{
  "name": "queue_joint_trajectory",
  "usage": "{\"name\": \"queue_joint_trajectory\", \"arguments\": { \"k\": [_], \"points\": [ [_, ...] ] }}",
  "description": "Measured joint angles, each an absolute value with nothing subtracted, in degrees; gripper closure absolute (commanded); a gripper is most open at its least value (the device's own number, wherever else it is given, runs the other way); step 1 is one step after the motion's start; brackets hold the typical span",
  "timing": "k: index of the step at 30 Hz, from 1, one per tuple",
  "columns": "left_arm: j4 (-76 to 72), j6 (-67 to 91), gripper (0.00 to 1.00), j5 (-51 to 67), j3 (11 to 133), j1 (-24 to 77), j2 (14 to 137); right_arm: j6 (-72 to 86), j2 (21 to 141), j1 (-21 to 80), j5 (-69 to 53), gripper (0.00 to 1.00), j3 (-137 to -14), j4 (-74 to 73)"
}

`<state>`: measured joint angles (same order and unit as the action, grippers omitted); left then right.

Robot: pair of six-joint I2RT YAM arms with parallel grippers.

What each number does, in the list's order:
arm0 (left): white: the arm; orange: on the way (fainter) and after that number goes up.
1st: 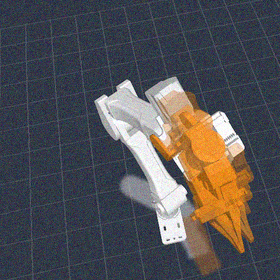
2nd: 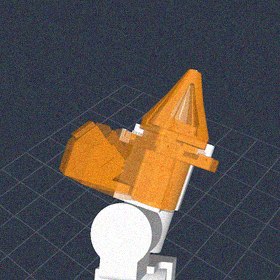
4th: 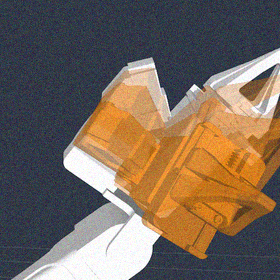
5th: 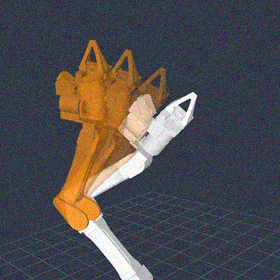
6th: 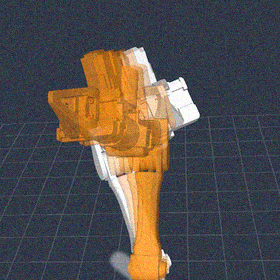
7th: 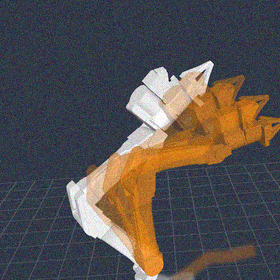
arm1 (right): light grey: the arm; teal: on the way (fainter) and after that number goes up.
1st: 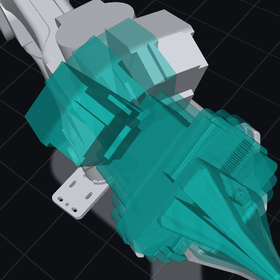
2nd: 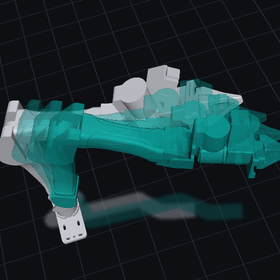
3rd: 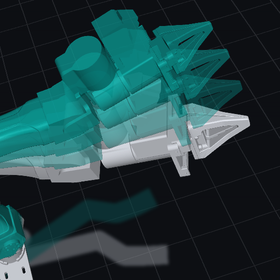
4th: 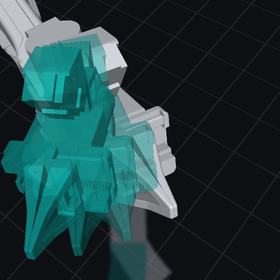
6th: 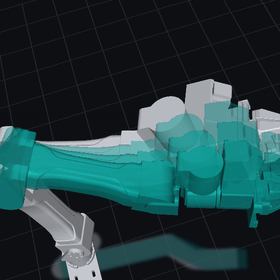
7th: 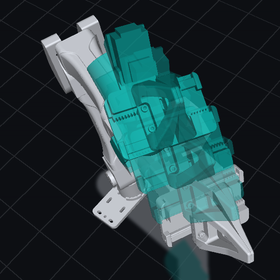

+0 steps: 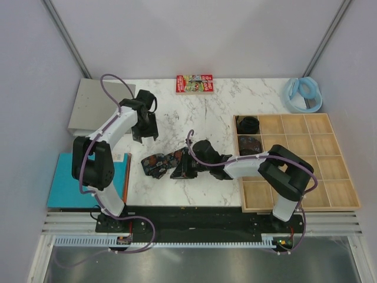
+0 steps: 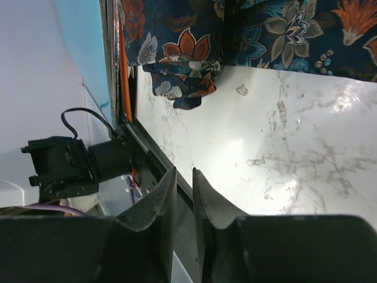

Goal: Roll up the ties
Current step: Roll the tie at the center of the board.

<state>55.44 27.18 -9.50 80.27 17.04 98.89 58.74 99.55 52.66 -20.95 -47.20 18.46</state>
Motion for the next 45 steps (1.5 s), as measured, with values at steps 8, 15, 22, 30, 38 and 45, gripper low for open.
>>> {"name": "queue_joint_trajectory", "arguments": {
  "k": [8,15,22,30,38,45],
  "points": [
    [50.04,23.88,0.42,-2.20,77.80,15.14,104.49,67.33,108.01,55.35,-18.68,0.79,-46.30,33.47],
    [48.51,22.98,0.46,1.06,75.83,14.63,104.97,71.48,112.75,56.75,-16.67,0.79,-46.39,40.29],
    [47.53,22.85,0.48,4.69,70.13,14.59,104.55,75.81,116.38,57.80,-13.76,0.80,-46.44,48.07],
    [47.31,22.85,0.50,7.84,64.69,14.59,103.28,79.50,121.19,59.96,-9.32,0.79,-47.42,56.51],
    [46.09,22.85,0.51,9.89,62.57,14.13,101.58,82.52,123.83,60.88,-2.63,0.78,-47.59,64.01],
    [45.32,22.87,0.52,14.76,61.45,11.22,101.08,84.62,126.58,62.94,4.86,0.78,-48.18,68.60]
  ]
}}
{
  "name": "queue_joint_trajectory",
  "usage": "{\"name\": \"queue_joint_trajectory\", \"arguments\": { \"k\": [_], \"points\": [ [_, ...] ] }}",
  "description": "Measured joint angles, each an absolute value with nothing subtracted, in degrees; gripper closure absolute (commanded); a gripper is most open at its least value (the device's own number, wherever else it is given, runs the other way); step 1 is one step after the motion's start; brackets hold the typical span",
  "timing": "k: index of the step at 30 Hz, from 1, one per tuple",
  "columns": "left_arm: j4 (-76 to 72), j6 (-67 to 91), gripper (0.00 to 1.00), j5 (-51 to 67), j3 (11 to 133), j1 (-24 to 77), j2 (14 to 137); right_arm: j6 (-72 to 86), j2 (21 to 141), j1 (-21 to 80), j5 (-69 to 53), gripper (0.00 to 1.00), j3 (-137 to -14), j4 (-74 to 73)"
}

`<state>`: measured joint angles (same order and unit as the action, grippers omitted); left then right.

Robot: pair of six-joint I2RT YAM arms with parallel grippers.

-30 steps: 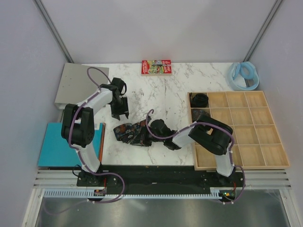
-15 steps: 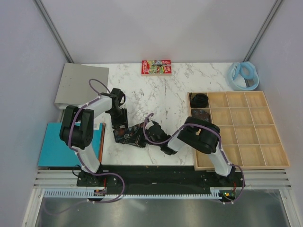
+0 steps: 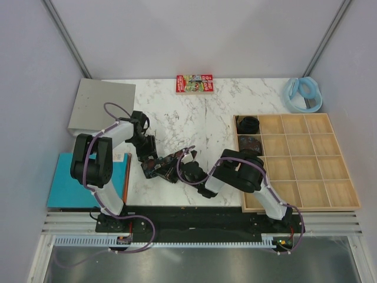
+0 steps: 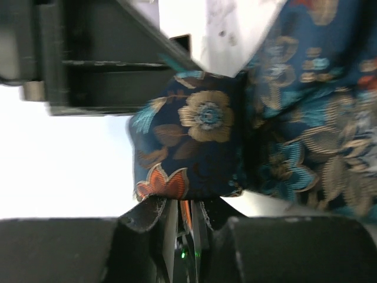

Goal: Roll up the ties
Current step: Roll the tie at the center of the board.

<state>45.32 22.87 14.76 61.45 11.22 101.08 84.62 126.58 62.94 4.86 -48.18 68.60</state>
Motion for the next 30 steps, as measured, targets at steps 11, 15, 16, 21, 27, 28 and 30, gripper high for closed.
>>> {"name": "queue_joint_trajectory", "arguments": {
  "k": [11,15,16,21,27,28,30],
  "points": [
    [45.52,22.90,0.35,16.34,61.78,9.32,101.08,84.99,128.44,63.88,7.66,0.67,-47.48,70.26],
    [46.61,22.98,0.23,14.39,63.02,8.99,100.95,82.54,126.28,63.88,6.66,0.61,-46.28,68.93],
    [46.78,23.00,0.22,13.61,63.40,8.82,100.77,81.84,125.51,63.88,6.24,0.60,-46.26,68.16],
    [48.14,23.05,0.17,10.35,65.34,7.29,98.91,79.37,121.19,63.99,3.88,0.60,-46.17,66.61],
    [48.99,23.27,0.17,6.59,66.13,5.65,94.43,77.65,117.25,66.28,2.57,0.62,-41.85,65.78],
    [49.23,23.42,0.17,6.00,66.11,5.50,93.25,77.28,116.60,67.20,2.42,0.62,-40.62,65.43],
    [49.43,23.94,0.18,4.80,65.98,5.17,90.74,76.58,114.93,68.88,2.24,0.62,-38.00,64.47]
  ]
}}
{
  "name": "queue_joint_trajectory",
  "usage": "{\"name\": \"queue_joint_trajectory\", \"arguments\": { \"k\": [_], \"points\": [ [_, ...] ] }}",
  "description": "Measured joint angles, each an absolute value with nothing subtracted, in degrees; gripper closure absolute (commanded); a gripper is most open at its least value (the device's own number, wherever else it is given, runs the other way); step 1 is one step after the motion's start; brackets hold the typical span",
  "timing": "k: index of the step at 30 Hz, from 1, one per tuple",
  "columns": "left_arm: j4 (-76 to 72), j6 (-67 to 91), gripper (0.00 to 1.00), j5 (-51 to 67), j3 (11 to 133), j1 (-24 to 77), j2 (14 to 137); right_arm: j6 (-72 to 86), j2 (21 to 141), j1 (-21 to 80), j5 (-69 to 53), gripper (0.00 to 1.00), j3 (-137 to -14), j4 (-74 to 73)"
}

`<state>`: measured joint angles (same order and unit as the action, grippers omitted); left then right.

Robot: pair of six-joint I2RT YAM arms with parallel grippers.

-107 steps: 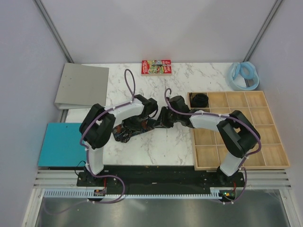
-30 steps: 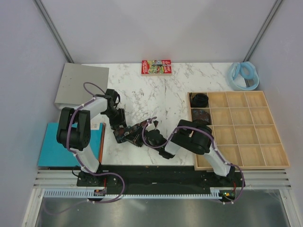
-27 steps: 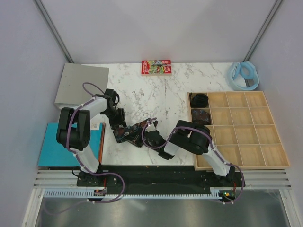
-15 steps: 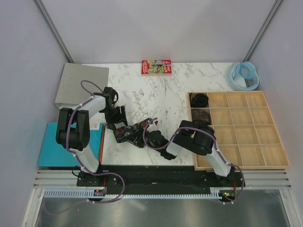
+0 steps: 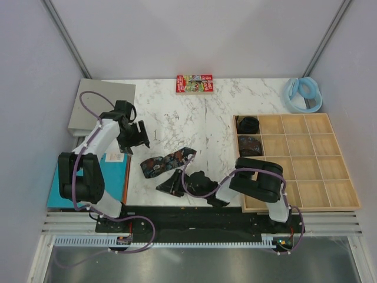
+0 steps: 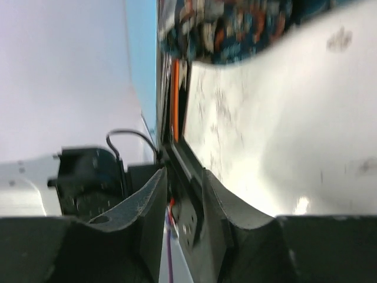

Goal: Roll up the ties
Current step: Roll the tie at the center of the board.

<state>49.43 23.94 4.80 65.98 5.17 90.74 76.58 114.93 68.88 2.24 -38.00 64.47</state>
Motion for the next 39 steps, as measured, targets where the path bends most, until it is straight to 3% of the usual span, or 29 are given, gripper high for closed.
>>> {"name": "queue_joint_trajectory", "arguments": {
  "k": [6,9,12,14,19,28,39],
  "points": [
    [49.01,27.57,0.20,3.07,59.48,4.51,78.39,72.99,106.30,69.60,1.98,0.71,-37.19,52.31],
    [48.73,30.85,0.16,3.18,53.63,4.47,70.02,69.34,103.50,68.84,2.00,0.73,-45.04,40.51],
    [48.21,33.98,0.04,3.75,48.56,4.47,63.13,65.54,101.95,67.83,2.22,0.77,-53.65,28.51],
    [47.70,35.94,0.01,4.84,45.67,4.47,59.96,62.63,101.84,66.63,2.85,0.77,-59.94,21.19],
    [45.74,39.86,0.02,6.59,39.86,4.47,55.09,57.39,102.08,62.94,3.49,0.81,-67.77,9.32],
    [41.04,44.40,0.07,6.81,33.71,4.47,46.50,52.99,109.58,57.82,-0.62,0.83,-70.74,0.67],
    [35.59,45.12,0.08,7.70,31.03,4.47,48.88,51.59,112.33,57.52,-3.77,0.83,-72.71,-0.91]
  ]
}}
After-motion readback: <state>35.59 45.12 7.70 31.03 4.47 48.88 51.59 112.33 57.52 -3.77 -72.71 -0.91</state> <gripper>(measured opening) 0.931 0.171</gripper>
